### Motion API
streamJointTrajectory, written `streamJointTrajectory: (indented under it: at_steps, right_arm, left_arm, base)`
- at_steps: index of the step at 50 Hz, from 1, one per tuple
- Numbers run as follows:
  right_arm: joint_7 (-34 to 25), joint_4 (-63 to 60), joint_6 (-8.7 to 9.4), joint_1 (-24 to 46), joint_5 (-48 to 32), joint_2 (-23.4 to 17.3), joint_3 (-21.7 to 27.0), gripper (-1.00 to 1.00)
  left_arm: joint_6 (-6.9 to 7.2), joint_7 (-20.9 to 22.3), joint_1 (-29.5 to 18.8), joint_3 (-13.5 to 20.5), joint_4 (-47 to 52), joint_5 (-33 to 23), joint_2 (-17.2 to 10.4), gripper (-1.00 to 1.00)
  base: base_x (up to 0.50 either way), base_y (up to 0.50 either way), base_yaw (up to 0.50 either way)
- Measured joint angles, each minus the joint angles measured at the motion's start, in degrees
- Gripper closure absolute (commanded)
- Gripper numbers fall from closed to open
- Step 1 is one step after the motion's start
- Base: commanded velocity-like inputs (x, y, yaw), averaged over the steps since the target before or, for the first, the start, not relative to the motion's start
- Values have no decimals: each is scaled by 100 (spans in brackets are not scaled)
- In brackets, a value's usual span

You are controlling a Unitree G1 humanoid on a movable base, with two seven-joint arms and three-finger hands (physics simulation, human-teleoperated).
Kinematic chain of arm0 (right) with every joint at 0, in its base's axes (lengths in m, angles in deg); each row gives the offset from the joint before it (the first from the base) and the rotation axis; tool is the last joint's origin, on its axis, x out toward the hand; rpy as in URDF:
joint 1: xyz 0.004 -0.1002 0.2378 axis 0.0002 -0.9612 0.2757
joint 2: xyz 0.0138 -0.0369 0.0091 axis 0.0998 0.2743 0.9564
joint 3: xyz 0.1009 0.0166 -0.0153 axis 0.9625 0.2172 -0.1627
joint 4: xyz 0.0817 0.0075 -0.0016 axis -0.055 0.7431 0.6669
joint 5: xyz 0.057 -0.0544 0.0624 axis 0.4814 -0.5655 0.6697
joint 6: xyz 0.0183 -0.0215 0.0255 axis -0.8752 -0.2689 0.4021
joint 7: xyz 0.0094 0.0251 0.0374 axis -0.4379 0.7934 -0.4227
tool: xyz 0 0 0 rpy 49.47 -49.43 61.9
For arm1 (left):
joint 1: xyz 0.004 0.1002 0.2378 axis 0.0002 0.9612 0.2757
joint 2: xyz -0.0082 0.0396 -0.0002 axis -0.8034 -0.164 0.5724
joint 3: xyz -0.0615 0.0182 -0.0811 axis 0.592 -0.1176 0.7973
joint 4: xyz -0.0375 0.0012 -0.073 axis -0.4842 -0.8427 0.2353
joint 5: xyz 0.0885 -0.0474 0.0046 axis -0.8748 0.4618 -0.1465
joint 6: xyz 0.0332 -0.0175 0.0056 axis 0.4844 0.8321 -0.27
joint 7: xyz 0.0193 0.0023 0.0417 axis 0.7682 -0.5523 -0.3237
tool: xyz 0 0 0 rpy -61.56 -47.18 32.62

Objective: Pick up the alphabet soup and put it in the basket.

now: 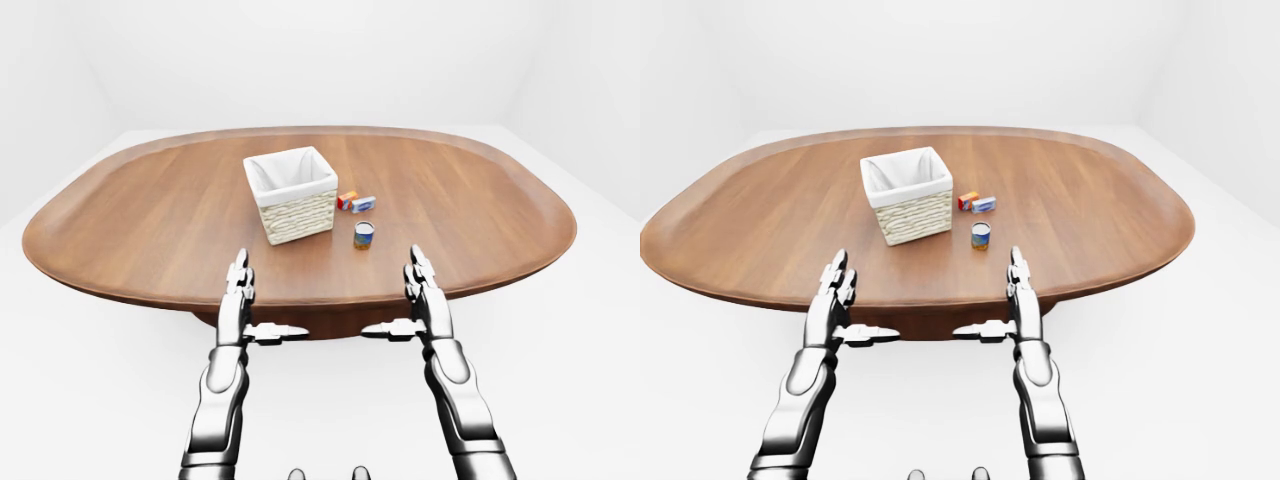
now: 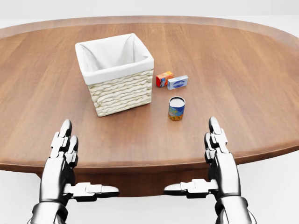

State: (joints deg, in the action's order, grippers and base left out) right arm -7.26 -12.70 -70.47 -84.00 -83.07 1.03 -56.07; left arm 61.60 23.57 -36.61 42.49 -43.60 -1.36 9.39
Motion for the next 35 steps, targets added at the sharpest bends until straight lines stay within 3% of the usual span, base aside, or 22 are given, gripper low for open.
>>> streamJointTrajectory:
  at_steps: [10, 19, 26, 35]
  right_arm:
    - [-25, 171, 56, 106, 21, -42, 72, -100]
    - [-40, 300, 53, 170, 26, -60, 94, -100]
    - [-38, 339, 59, 204, 41, -68, 112, -100]
    - [-47, 341, 73, 211, 61, -71, 119, -100]
  left_arm:
    - [41, 97, -63, 179, -35, 159, -80, -100]
    - [61, 135, 274, 287, 597, 279, -74, -100]
    - [-110, 226, 908, 389, 1597, 459, 36, -100]
    - [-500, 350, 1628, 420, 2539, 604, 196, -100]
  base:
    - [0, 0, 0]
    - [24, 0, 0]
    - [36, 0, 0]
    - [38, 0, 0]
